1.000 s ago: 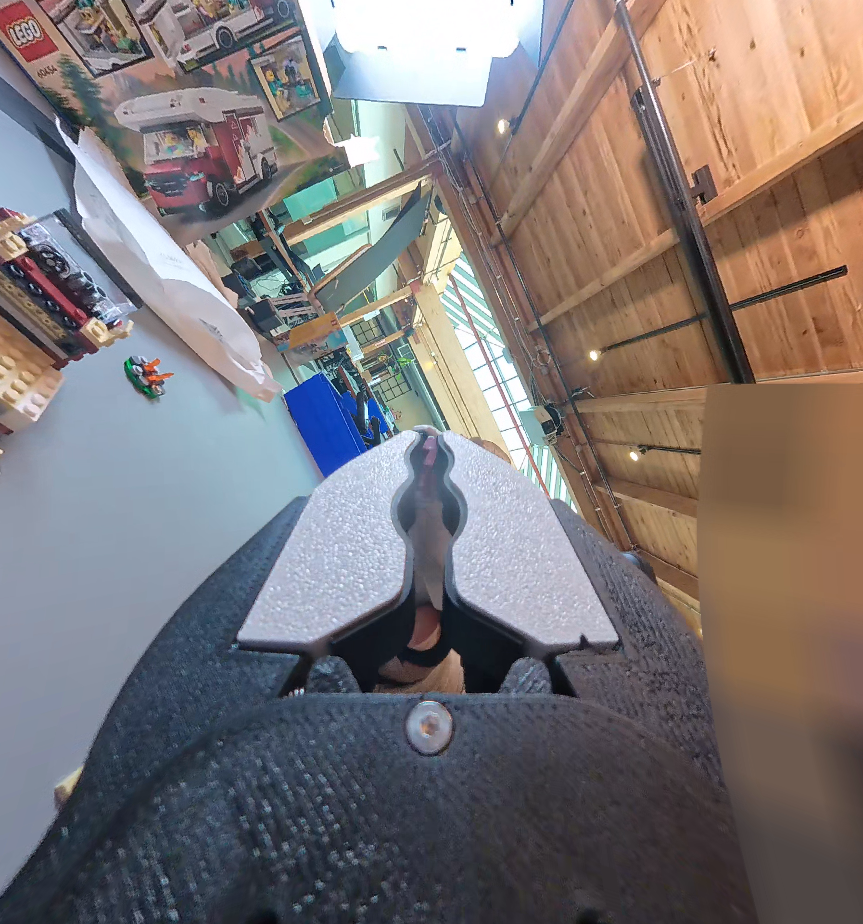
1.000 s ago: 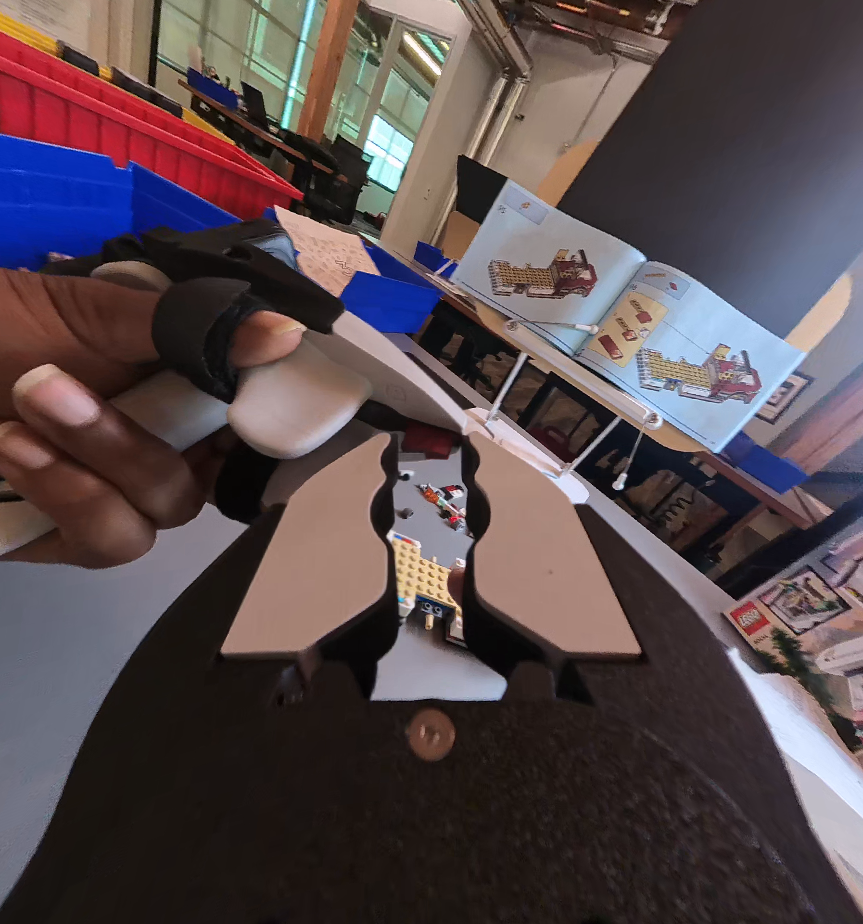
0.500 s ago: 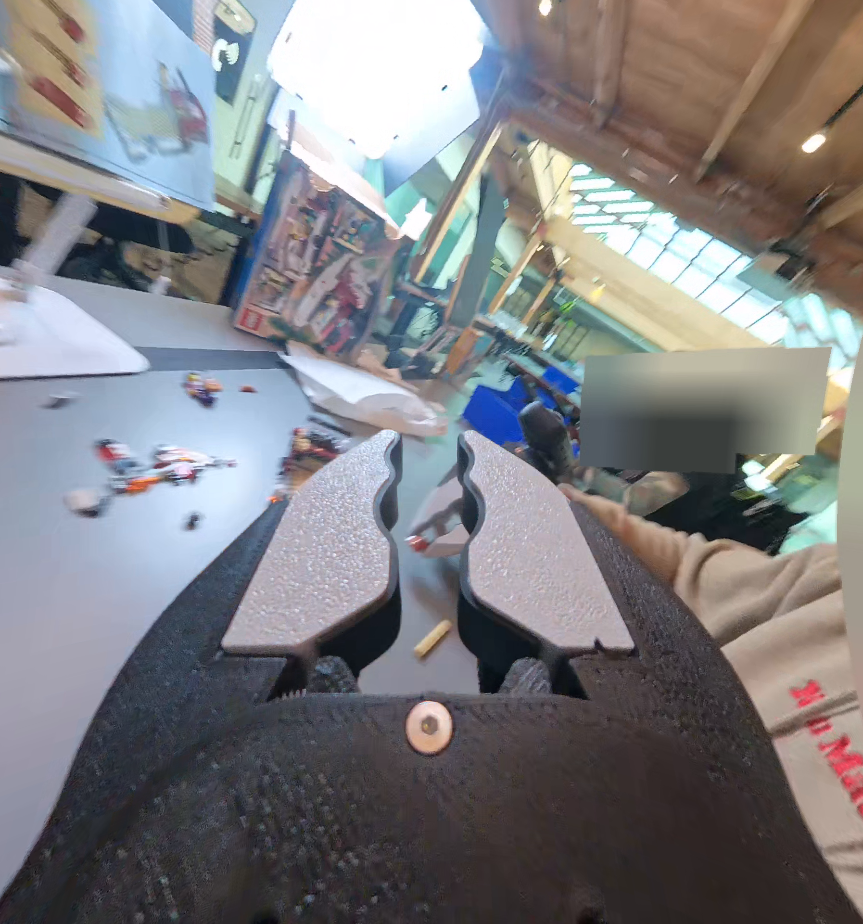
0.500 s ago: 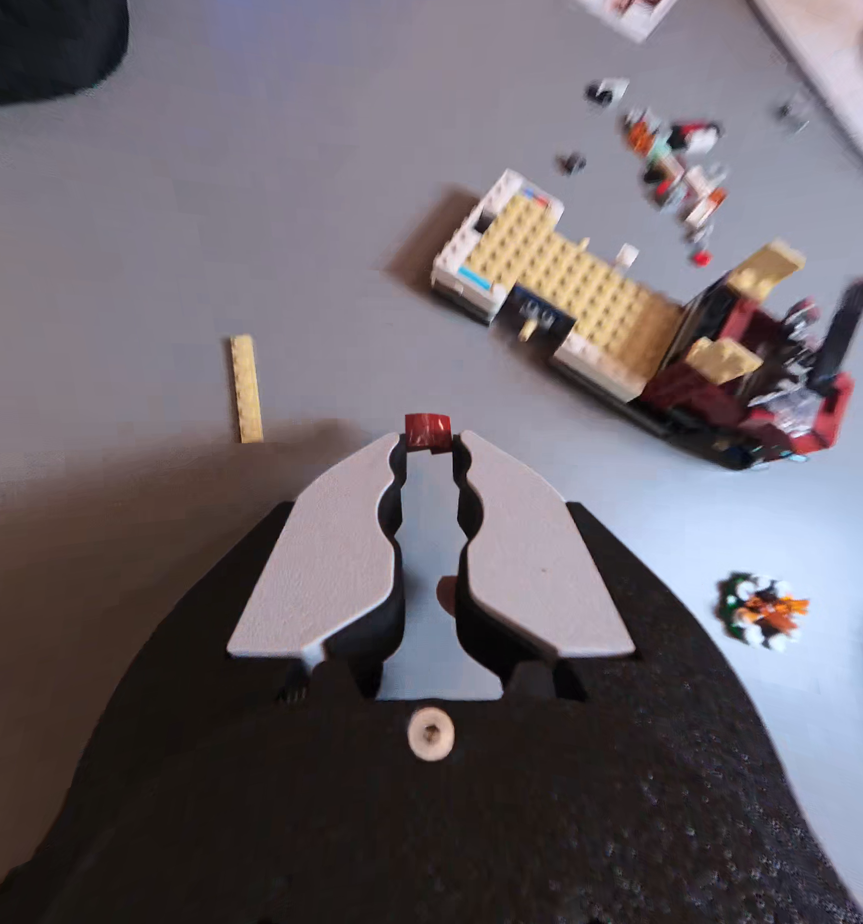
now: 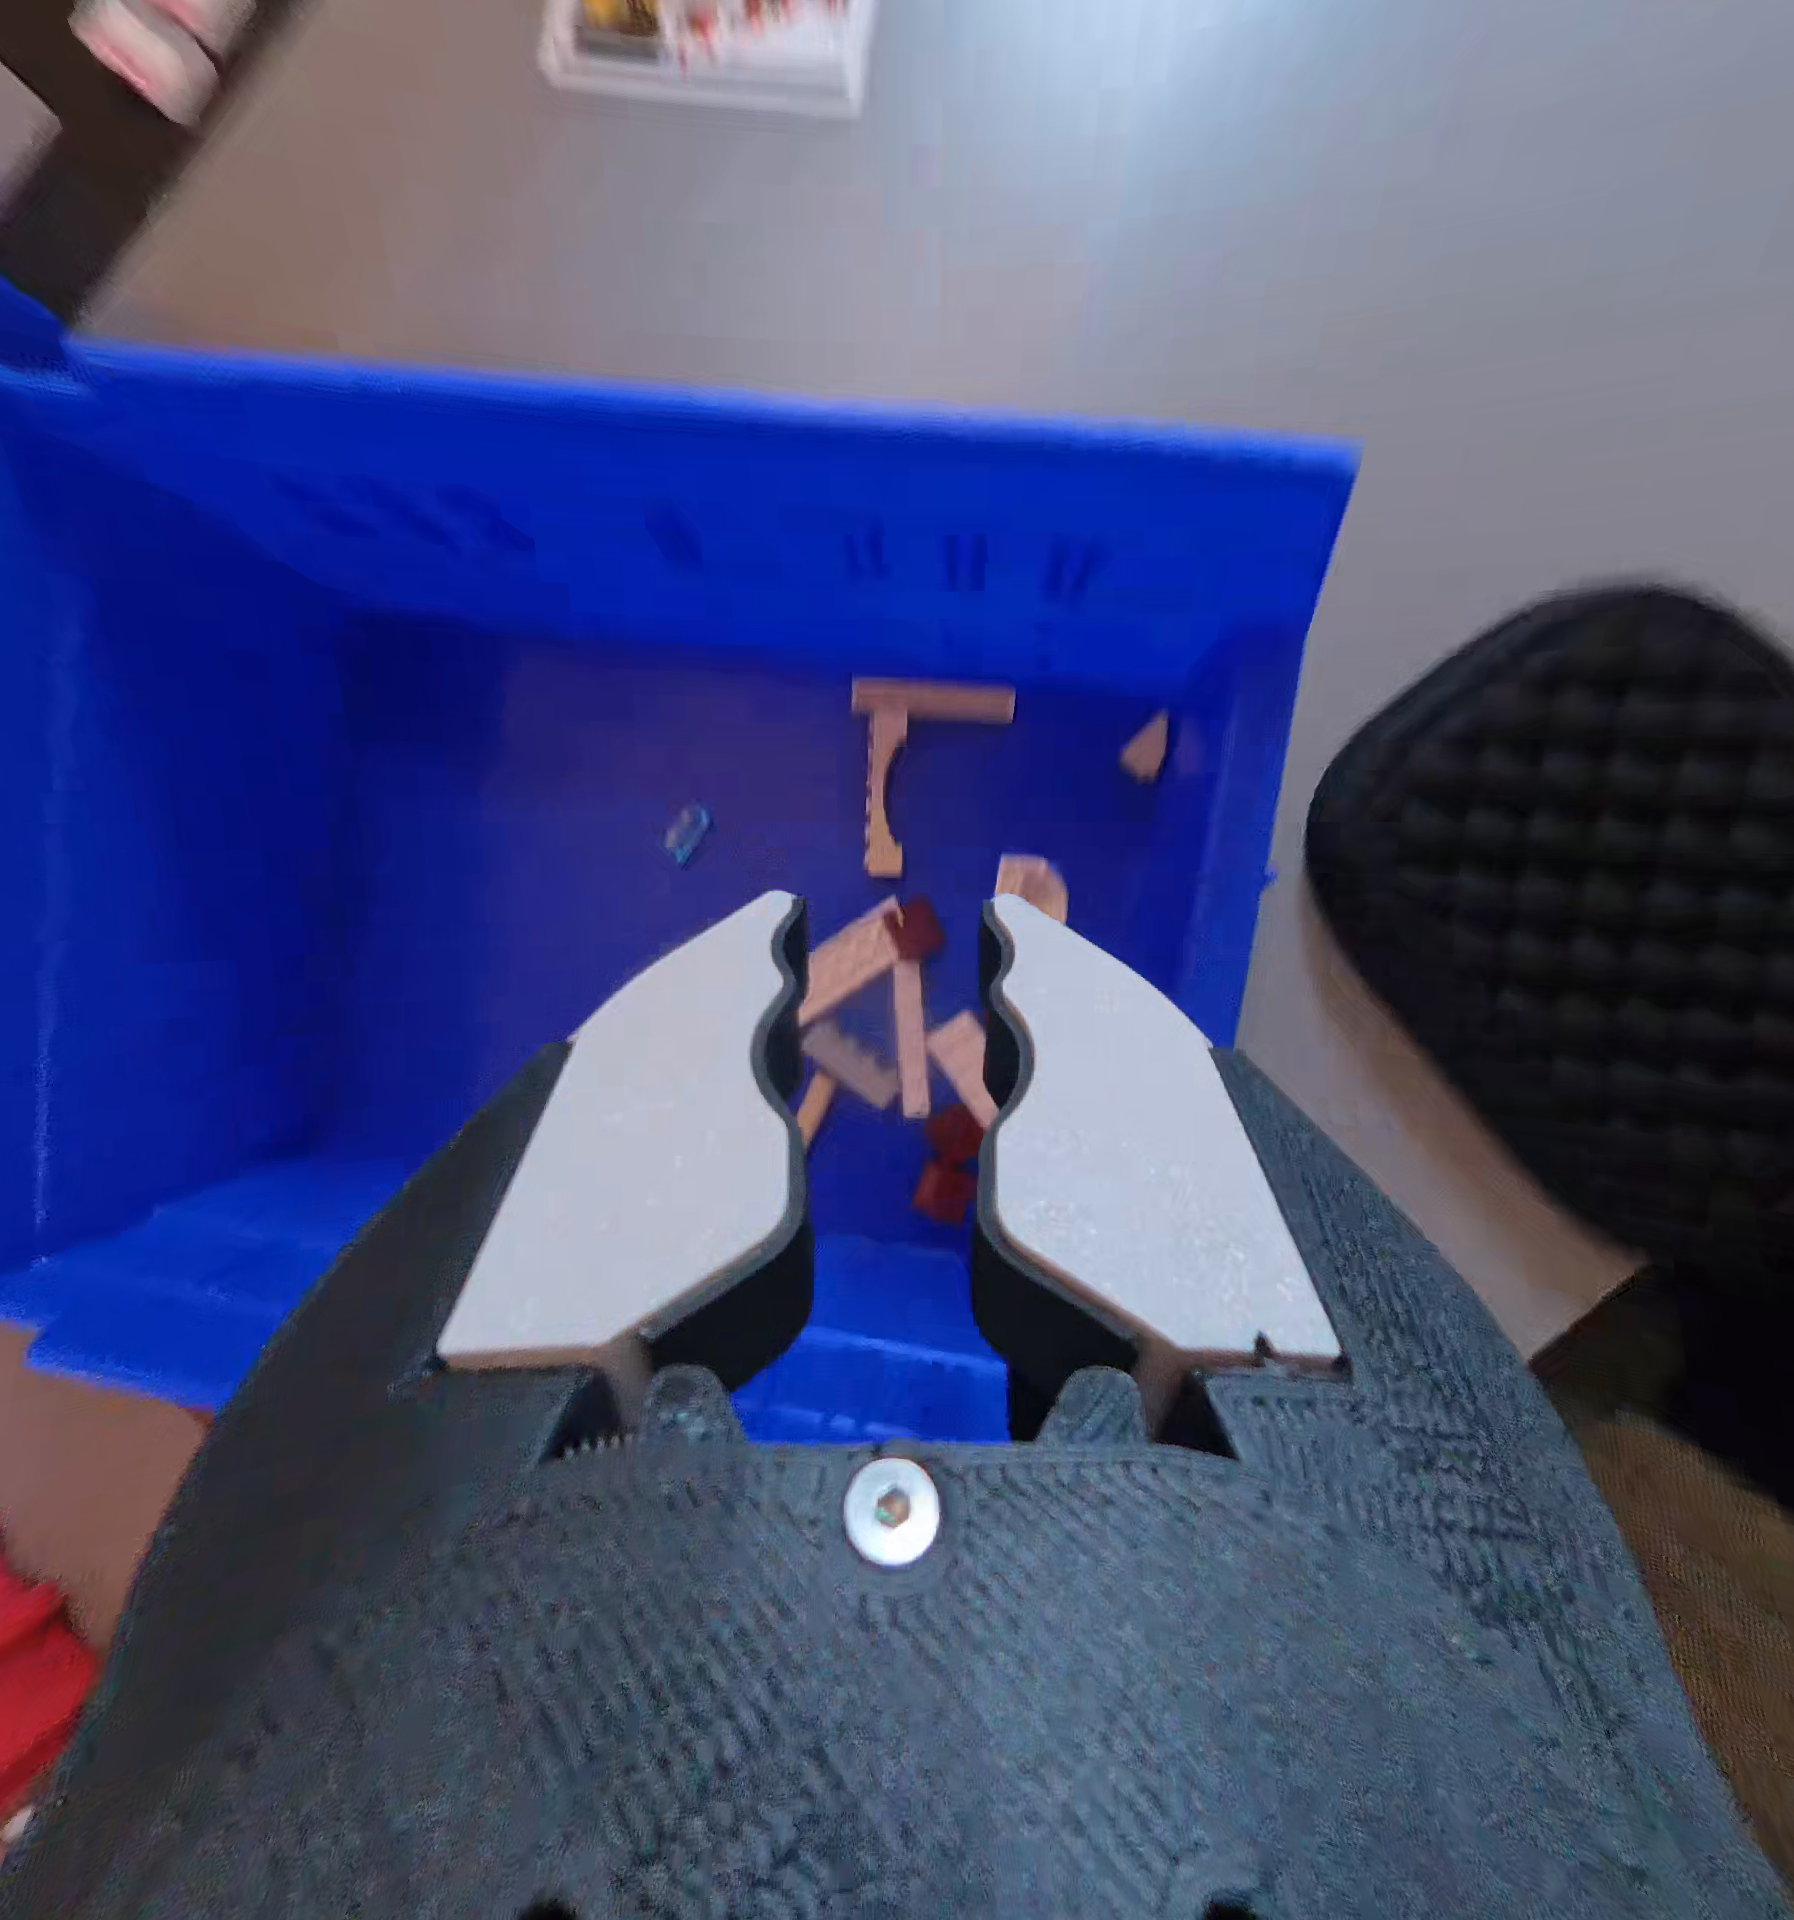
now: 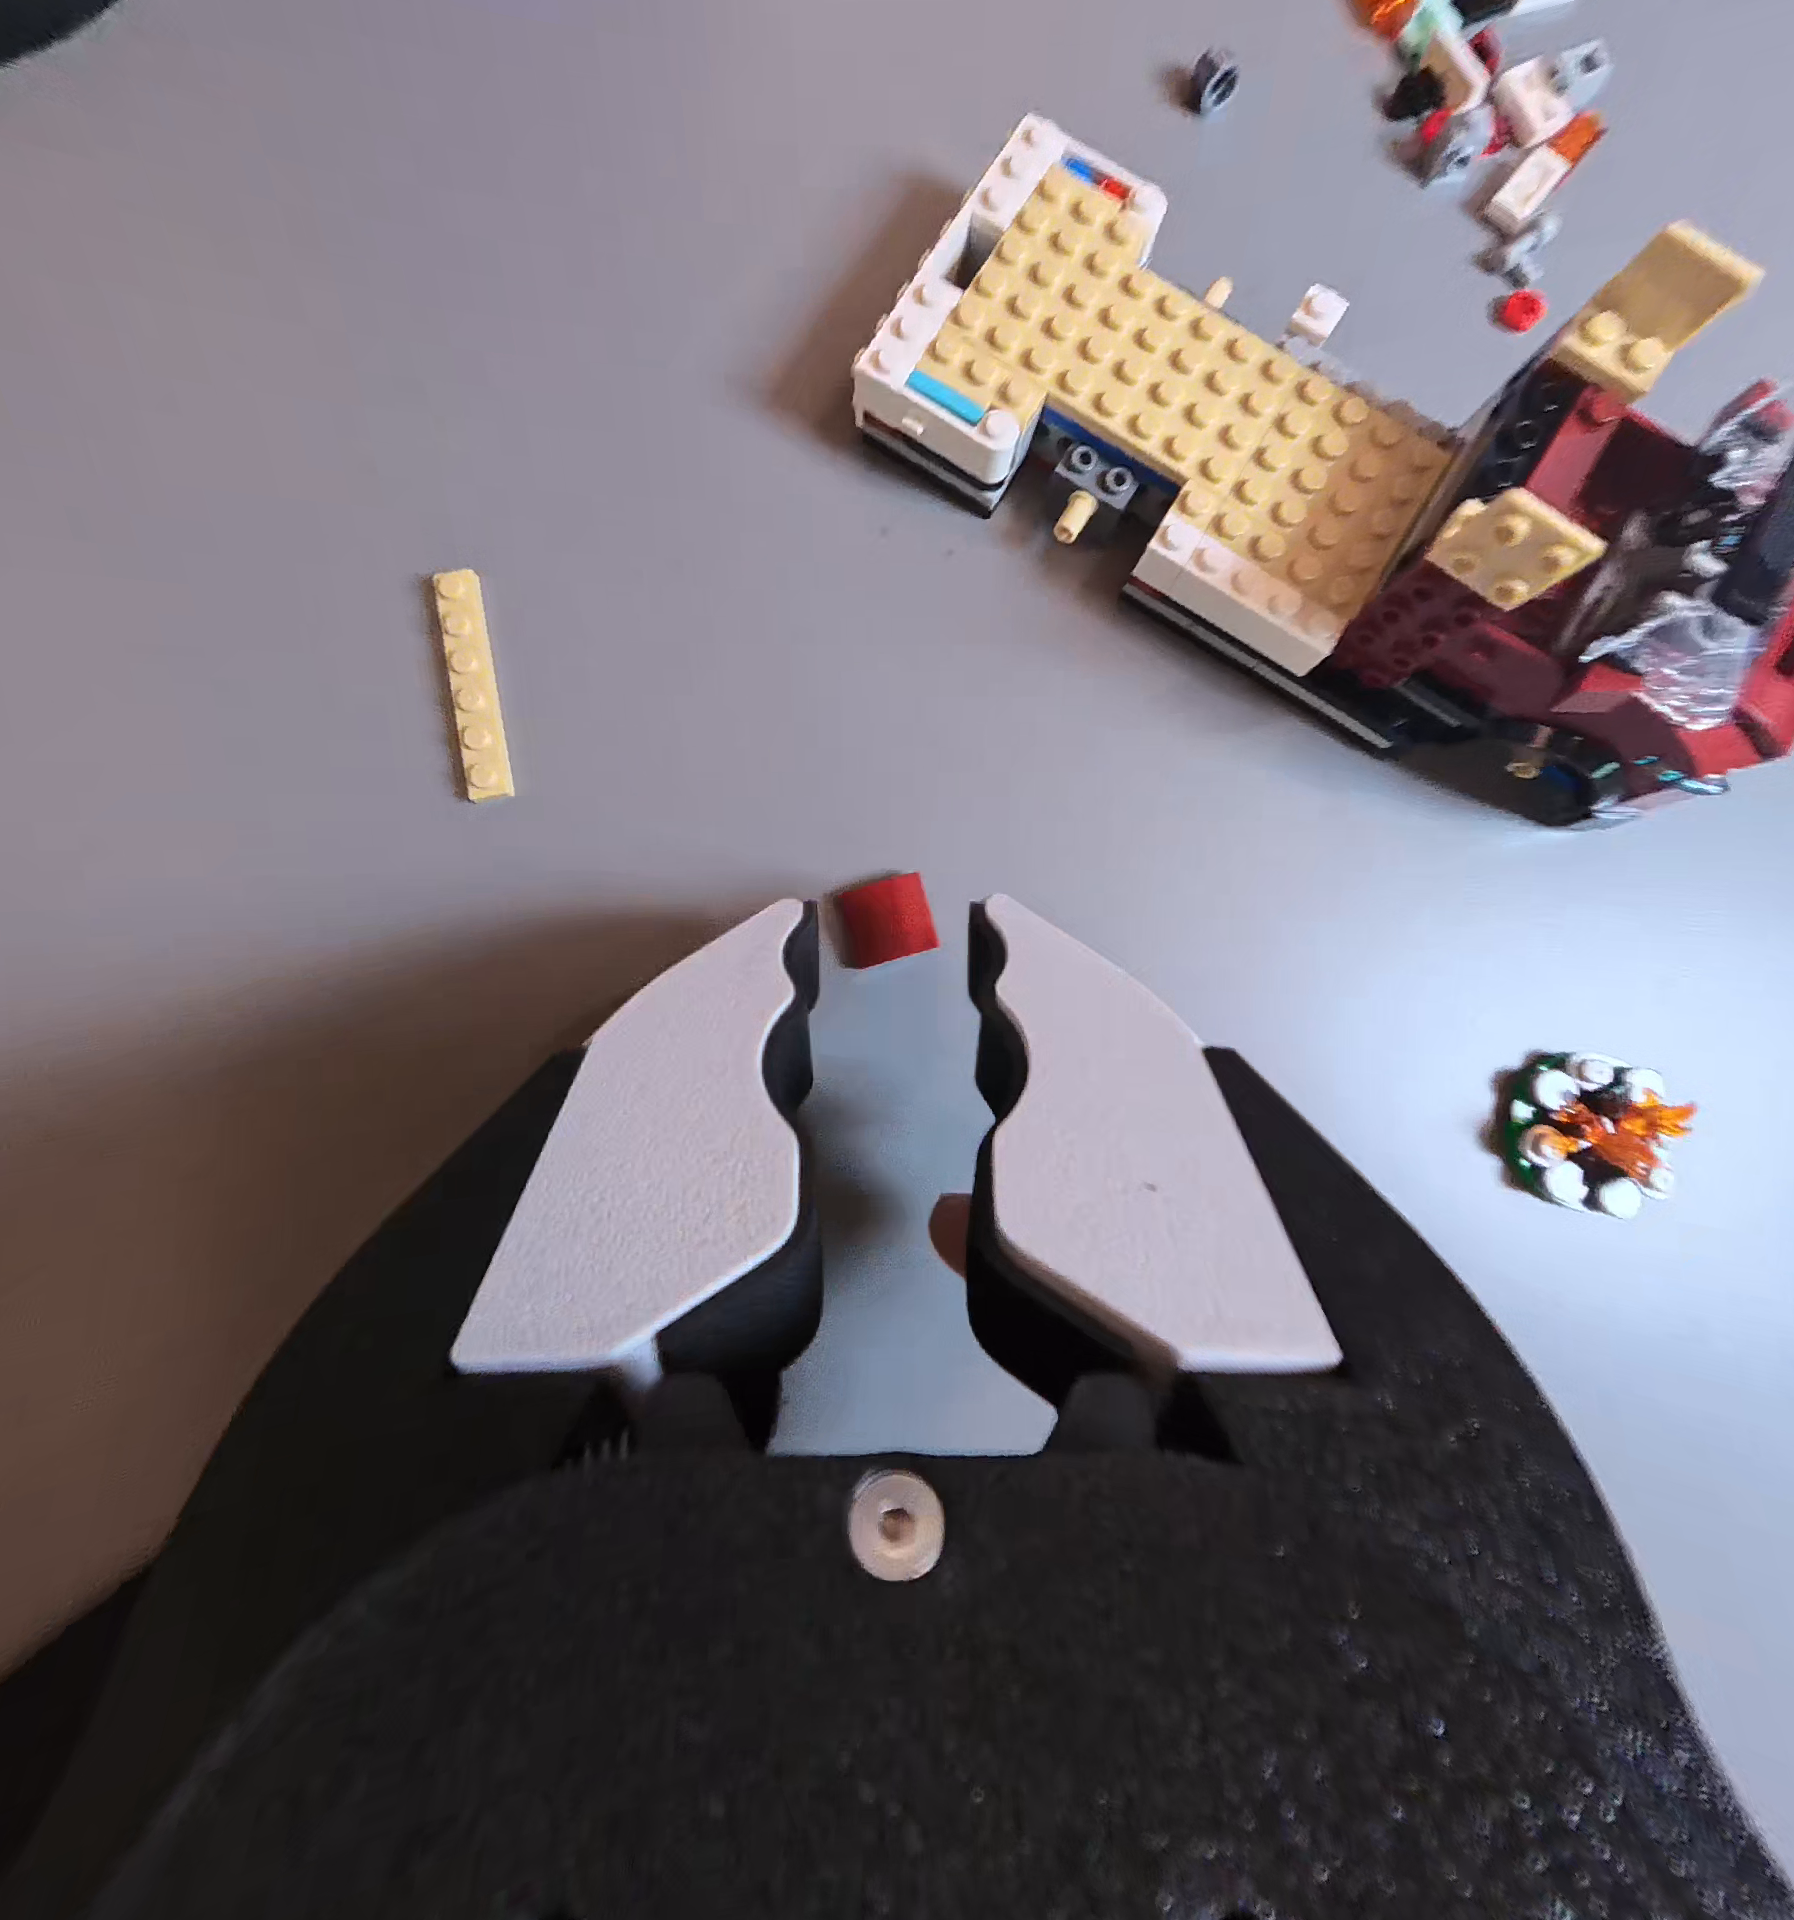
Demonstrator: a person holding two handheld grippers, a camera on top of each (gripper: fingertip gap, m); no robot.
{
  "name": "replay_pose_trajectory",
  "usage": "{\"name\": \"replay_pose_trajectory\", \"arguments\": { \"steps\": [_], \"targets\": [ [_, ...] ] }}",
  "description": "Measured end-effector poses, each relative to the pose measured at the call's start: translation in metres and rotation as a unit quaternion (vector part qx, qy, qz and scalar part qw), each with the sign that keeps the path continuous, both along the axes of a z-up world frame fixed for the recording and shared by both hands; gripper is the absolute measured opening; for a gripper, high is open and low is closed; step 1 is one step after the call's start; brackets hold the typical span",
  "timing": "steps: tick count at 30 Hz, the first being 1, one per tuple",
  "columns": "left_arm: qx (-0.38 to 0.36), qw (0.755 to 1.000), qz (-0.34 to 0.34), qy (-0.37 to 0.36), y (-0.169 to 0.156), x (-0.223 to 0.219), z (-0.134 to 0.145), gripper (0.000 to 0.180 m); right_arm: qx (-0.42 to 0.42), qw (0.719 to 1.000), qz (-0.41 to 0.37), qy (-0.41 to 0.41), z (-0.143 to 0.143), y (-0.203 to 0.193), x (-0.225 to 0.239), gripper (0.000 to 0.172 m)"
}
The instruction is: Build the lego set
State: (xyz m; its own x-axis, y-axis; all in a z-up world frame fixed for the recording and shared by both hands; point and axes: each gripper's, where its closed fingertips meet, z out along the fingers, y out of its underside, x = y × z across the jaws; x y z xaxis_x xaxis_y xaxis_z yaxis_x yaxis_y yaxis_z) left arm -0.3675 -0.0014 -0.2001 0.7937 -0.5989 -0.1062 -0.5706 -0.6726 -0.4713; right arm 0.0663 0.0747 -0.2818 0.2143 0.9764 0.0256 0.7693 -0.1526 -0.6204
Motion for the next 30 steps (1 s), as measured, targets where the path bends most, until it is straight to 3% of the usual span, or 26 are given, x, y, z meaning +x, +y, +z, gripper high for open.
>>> {"name": "replay_pose_trajectory", "arguments": {
  "steps": [3,8,13,17,21,26,30],
  "targets": [
    [-0.064,0.996,-0.028,0.056,-0.008,-0.017,-0.031,0.029,0.024,0.999,-0.019,0.022,0.014,0.004,0.002,0.027],
    [-0.137,0.987,-0.054,0.065,-0.007,-0.013,-0.071,0.030,0.053,0.997,-0.036,0.044,0.031,0.004,0.003,0.027],
    [-0.166,0.981,-0.066,0.074,-0.006,-0.014,-0.091,0.030,0.063,0.996,-0.042,0.049,0.034,-0.003,0.005,0.027],
    [-0.151,0.981,-0.081,0.091,-0.003,-0.012,-0.098,0.015,0.066,0.995,-0.047,0.058,0.035,-0.006,0.005,0.026],
    [-0.108,0.986,-0.084,0.097,0.004,-0.010,-0.083,0.006,0.073,0.994,-0.044,0.068,0.040,-0.009,0.002,0.026],
    [0.012,0.994,-0.104,0.044,0.014,0.030,-0.018,0.005,0.108,0.987,-0.011,0.115,0.062,-0.023,-0.021,0.026],
    [0.079,0.973,-0.177,-0.121,0.000,0.127,0.032,0.005,0.170,0.967,0.050,0.182,0.089,-0.045,-0.063,0.026]
  ]
}}
